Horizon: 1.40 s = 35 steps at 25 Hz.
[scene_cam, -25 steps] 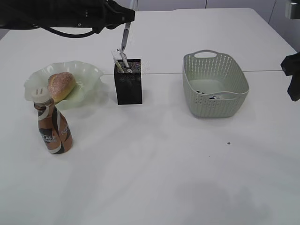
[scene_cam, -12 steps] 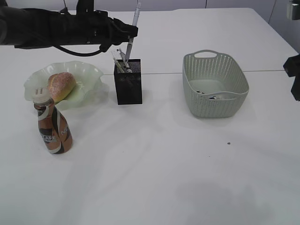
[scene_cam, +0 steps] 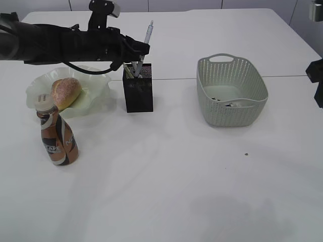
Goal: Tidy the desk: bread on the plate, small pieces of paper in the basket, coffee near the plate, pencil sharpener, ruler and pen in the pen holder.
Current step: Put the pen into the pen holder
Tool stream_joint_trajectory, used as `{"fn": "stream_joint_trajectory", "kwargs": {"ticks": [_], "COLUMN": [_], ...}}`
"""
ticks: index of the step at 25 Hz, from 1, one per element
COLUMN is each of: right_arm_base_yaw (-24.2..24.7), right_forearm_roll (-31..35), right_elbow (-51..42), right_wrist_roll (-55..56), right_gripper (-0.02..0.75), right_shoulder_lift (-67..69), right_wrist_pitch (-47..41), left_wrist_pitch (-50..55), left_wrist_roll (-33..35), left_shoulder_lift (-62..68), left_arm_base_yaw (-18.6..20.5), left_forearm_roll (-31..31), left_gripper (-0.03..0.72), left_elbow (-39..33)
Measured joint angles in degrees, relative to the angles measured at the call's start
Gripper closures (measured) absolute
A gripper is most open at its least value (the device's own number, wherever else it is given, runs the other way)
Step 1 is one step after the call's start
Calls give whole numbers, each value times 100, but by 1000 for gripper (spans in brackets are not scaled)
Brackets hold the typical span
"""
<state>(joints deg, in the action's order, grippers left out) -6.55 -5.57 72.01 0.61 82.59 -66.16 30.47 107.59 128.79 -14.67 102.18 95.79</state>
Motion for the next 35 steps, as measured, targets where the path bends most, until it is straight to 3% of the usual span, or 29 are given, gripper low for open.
{"fn": "stream_joint_trajectory", "kwargs": {"ticks": [13, 17, 23, 35], "right_arm_base_yaw": [0, 0, 0, 0], "right_forearm_roll": [-4, -13, -40, -53], "right_elbow": [0, 0, 0, 0], "right_wrist_roll": [0, 0, 0, 0], "right_gripper": [393, 393, 393, 393], "right_shoulder_lift": [0, 0, 0, 0], "right_wrist_pitch": [46, 46, 60, 60], "left_wrist_pitch": [32, 13, 24, 213], "left_wrist_roll": [210, 219, 219, 219], "left_shoulder_lift": [175, 205, 205, -37], "left_arm_base_yaw": [0, 0, 0, 0], "left_forearm_roll": [10, 10, 10, 10], "left_gripper": [590, 522, 325, 300], "left_elbow": [0, 0, 0, 0]}}
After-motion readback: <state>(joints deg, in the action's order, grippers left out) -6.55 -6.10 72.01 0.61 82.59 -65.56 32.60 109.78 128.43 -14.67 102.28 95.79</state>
